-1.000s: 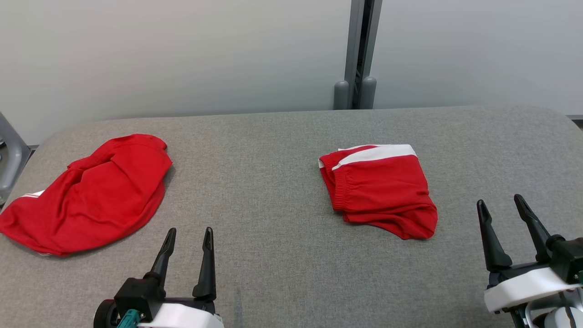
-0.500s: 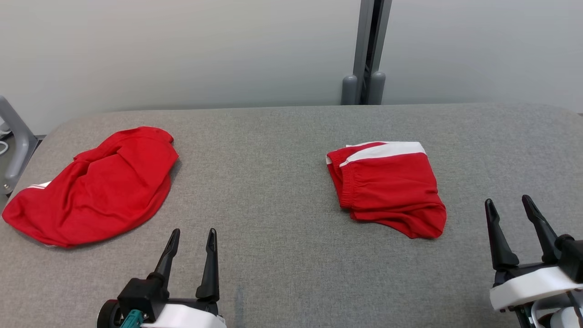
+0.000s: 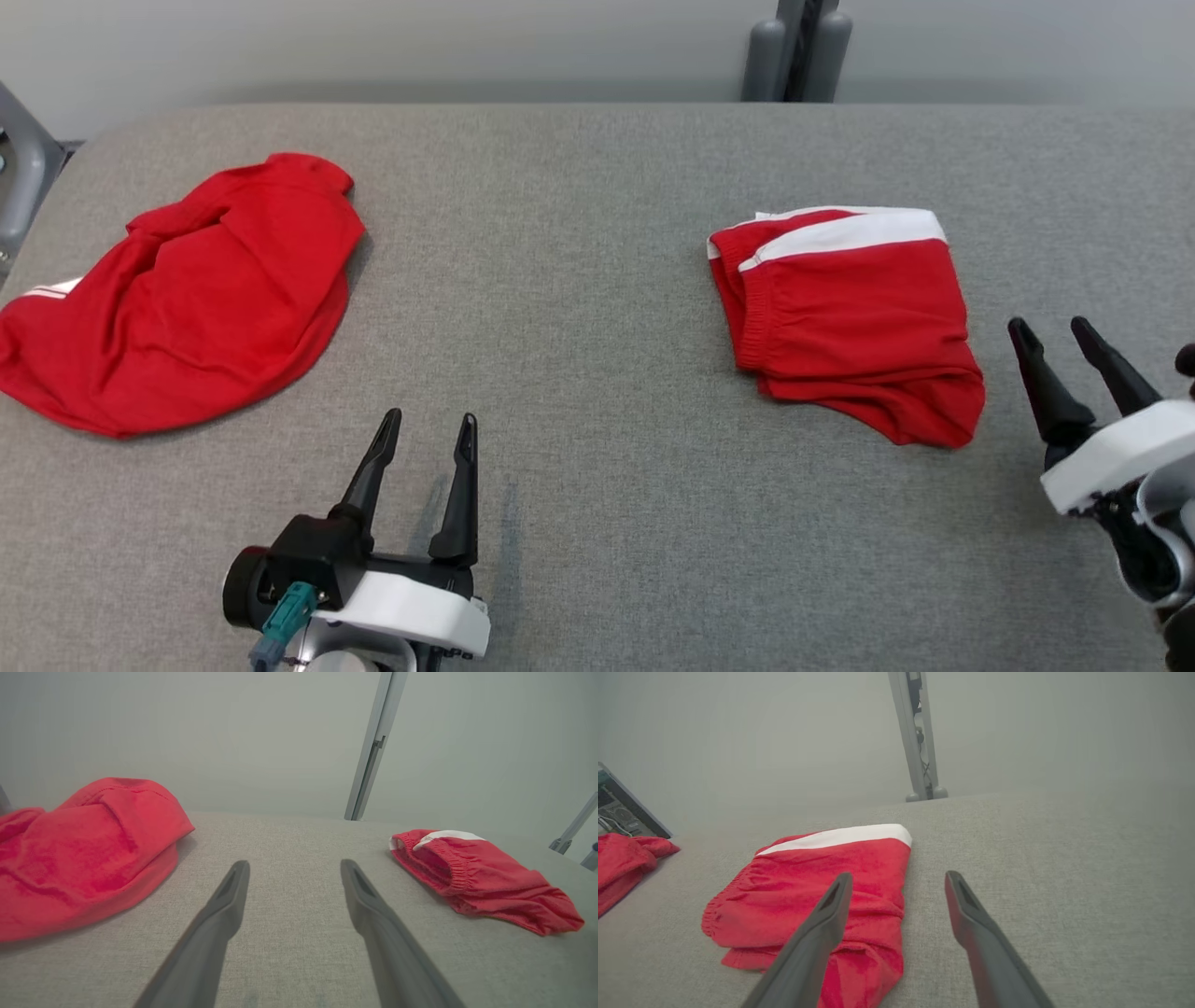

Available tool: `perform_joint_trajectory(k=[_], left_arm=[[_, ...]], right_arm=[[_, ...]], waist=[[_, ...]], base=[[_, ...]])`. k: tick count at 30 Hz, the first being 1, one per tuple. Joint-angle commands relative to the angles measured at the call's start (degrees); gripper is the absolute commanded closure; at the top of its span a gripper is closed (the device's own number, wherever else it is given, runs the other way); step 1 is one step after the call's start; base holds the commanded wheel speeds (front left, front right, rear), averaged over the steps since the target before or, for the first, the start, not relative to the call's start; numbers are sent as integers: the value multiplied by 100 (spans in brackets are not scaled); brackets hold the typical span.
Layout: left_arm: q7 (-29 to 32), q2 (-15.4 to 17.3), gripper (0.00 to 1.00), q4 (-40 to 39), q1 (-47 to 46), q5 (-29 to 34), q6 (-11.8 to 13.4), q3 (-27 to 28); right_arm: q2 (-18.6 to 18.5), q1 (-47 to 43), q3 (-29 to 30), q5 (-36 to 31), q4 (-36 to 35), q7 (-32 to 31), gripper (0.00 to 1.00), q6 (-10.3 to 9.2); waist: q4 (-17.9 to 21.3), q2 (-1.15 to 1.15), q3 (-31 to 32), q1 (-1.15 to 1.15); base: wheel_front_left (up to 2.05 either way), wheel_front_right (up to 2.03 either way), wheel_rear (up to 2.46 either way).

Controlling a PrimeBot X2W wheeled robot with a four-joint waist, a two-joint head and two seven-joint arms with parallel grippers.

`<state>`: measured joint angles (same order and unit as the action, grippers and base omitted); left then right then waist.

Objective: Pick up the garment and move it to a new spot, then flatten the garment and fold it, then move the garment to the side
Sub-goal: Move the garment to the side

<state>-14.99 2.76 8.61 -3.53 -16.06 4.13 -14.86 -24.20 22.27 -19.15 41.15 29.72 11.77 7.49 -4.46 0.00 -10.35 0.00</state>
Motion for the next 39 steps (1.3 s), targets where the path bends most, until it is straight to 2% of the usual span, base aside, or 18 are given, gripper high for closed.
perform_joint_trajectory(k=[1,4,5,9,14,21,25,26,27,28,34,39], left_arm=[[-16,24,0,3,-173,36,-19,-23],[-16,25,0,3,-291,50,-41,-72],[-16,25,0,3,-291,50,-41,-72],[-16,23,0,-17,-434,19,-35,-114],[-16,23,0,-39,-554,41,-7,-202],[-16,23,0,-65,-661,75,28,-270],[-16,23,0,-73,-657,101,40,-284],[-16,24,0,-77,-651,108,43,-290],[-16,23,0,-82,-643,117,48,-298],[-16,23,0,-77,-626,132,46,-321],[-16,22,0,-80,-660,419,-46,-449],[-16,24,0,-155,-829,536,-91,-583]], right_arm=[[-254,288,-295,603,42,-248,0,0],[-603,674,-758,1416,45,-681,0,0],[-603,674,-758,1416,45,-681,0,0],[-952,1130,-1199,2231,133,-1236,0,0],[-1212,1626,-1669,2848,219,-1752,0,0],[-1234,2076,-2128,3413,535,-2318,0,0],[-1178,2231,-2292,3668,480,-2360,0,0],[-1168,2250,-2340,3729,470,-2406,22,0],[-1179,2269,-2396,3746,447,-2438,67,0],[-1224,2316,-2540,3714,375,-2373,100,0],[-1361,2461,-2958,3561,240,-2000,100,0],[-1732,2662,-3528,3345,83,-1674,100,0]], waist=[[-164,0,-335,0],[-262,0,-519,0],[-262,0,-519,0],[-382,0,-744,0],[-488,0,-975,0],[-613,0,-1151,0],[-647,0,-1181,0],[-651,0,-1183,0],[-652,0,-1184,0],[-646,0,-1179,0],[-500,0,-1151,0],[-331,0,-1253,0]], base=[[0,0,0],[0,0,0],[0,0,0],[0,0,0],[0,0,0],[0,0,0],[0,0,0],[0,0,0],[0,0,0],[0,0,0],[0,0,0],[0,0,0]])
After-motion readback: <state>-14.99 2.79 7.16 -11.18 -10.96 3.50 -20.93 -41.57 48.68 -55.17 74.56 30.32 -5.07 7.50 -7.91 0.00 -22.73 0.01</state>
